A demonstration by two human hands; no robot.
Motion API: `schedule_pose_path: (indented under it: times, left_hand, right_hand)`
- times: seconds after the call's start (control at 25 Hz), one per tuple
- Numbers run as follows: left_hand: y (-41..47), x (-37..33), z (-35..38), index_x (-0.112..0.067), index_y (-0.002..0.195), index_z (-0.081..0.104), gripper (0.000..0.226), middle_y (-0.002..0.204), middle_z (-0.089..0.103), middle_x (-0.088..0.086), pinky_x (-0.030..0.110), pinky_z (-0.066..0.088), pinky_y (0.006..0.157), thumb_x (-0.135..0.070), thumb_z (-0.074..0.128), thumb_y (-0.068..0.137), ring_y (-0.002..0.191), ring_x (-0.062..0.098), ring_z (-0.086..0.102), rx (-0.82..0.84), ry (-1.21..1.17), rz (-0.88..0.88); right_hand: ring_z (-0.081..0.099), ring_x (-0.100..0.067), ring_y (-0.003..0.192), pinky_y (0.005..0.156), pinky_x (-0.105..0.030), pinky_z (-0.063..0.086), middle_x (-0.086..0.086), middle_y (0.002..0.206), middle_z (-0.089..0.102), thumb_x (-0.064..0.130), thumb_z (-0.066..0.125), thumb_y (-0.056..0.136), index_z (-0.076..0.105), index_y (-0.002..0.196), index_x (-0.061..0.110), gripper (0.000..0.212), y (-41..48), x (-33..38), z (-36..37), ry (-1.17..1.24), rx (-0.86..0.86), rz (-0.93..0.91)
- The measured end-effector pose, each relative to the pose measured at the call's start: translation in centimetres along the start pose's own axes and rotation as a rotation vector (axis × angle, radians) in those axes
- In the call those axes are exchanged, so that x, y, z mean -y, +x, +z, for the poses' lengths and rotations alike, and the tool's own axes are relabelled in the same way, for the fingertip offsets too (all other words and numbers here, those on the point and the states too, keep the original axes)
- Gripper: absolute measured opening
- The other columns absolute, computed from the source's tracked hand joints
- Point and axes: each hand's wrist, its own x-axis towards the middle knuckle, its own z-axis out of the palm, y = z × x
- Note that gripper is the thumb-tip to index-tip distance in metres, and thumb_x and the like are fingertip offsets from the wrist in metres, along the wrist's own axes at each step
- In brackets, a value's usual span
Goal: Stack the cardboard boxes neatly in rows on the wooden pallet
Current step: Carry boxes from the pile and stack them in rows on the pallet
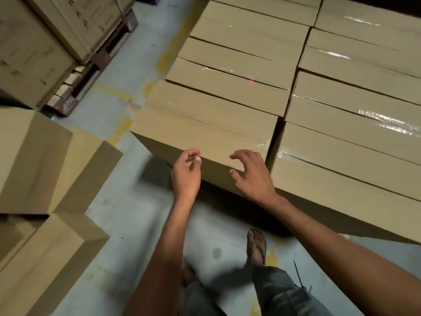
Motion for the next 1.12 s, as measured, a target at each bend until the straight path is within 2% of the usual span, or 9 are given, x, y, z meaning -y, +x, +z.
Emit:
schedule_pose_path:
  times: [0.12,0.28,0.4,0.6,0.68,0.76,0.88,1.04,1.12]
  left_hand:
    - [1.2,0.9,-6.6,-0.031,0.108,0.069,0.025,0.108,0.073,-0.012,0.02,0.054,0.09,-0.009,0.061,0.099,0.101,0.0,0.068,0.062,-0.003,0.004]
    - [4.9,1.4,-13.6,-0.018,0.115,0.071,0.023,0.108,0.073,-0.006,0.002,0.047,0.077,-0.006,0.059,0.099,0.089,-0.016,0.064,0.07,0.053,-0.003]
    - [9.7,1.1,-14.7,-0.016,0.116,0.07,0.022,0.11,0.072,-0.003,0.001,0.044,0.071,-0.008,0.06,0.099,0.088,-0.013,0.064,0.087,0.087,-0.046]
    - [20.0,2.0,-12.5,-0.024,0.124,0.064,0.031,0.125,0.067,-0.005,0.03,0.051,0.099,-0.012,0.064,0.096,0.116,0.014,0.064,0.134,0.17,-0.003]
    - [24.3,3.4,-12.2,-0.024,0.139,0.055,0.046,0.143,0.057,-0.002,0.04,0.046,0.11,-0.02,0.067,0.095,0.129,0.017,0.055,0.133,0.276,-0.017]
    - [28.3,5.1,-12.2,-0.018,0.153,0.041,0.064,0.157,0.043,0.008,0.041,0.037,0.117,-0.03,0.067,0.096,0.142,0.027,0.044,0.136,0.391,-0.087]
    - [31.8,7.5,-12.0,-0.014,0.158,0.033,0.073,0.161,0.037,0.014,0.041,0.035,0.119,-0.042,0.064,0.099,0.145,0.033,0.041,0.206,0.412,-0.225]
    - [32.8,8.9,-10.1,-0.016,0.144,0.055,0.051,0.142,0.059,0.01,0.046,0.047,0.108,-0.041,0.063,0.1,0.129,0.034,0.057,0.303,0.326,-0.139]
    - [32.6,9.2,-9.7,-0.018,0.142,0.057,0.048,0.139,0.062,0.009,0.045,0.047,0.107,-0.04,0.063,0.1,0.127,0.034,0.058,0.333,0.306,-0.121]
  right_hand:
    - [0.044,-0.011,0.13,0.102,-0.024,0.033,0.007,0.136,0.057,0.028,0.066,0.095,0.062,0.127,0.026,0.033,-1.0,4.9,2.0,0.083,-0.063,0.085]
    - [0.047,-0.011,0.129,0.104,-0.025,0.032,0.008,0.133,0.059,0.026,0.067,0.095,0.062,0.125,0.028,0.031,-1.8,9.8,5.7,0.156,-0.134,0.227]
    - [0.045,-0.011,0.13,0.103,-0.025,0.032,0.007,0.133,0.058,0.025,0.067,0.095,0.062,0.126,0.028,0.032,-0.2,11.3,7.8,0.153,-0.16,0.306]
    - [0.041,-0.014,0.132,0.104,-0.027,0.036,0.003,0.14,0.053,0.027,0.067,0.093,0.059,0.133,0.024,0.041,6.0,11.3,10.7,0.097,-0.193,0.31]
    - [0.036,-0.021,0.138,0.111,-0.038,0.039,-0.001,0.151,0.044,0.028,0.071,0.088,0.052,0.14,0.024,0.056,8.0,10.9,12.1,-0.047,-0.126,0.299]
    - [0.03,-0.027,0.145,0.115,-0.049,0.038,-0.004,0.159,0.032,0.026,0.078,0.079,0.041,0.146,0.027,0.077,9.5,9.9,13.6,-0.197,-0.017,0.32]
    - [0.02,-0.032,0.151,0.121,-0.053,0.028,-0.007,0.167,0.017,0.02,0.085,0.073,0.023,0.156,0.031,0.104,10.4,8.1,15.1,-0.347,0.071,0.326]
    - [0.022,-0.033,0.151,0.122,-0.052,0.026,-0.008,0.168,0.017,0.006,0.08,0.075,0.019,0.159,0.032,0.107,10.4,6.0,15.2,-0.433,-0.024,0.367]
    - [0.023,-0.033,0.151,0.122,-0.05,0.027,-0.008,0.168,0.017,0.007,0.081,0.076,0.019,0.159,0.032,0.107,10.1,5.6,14.9,-0.43,-0.048,0.413]
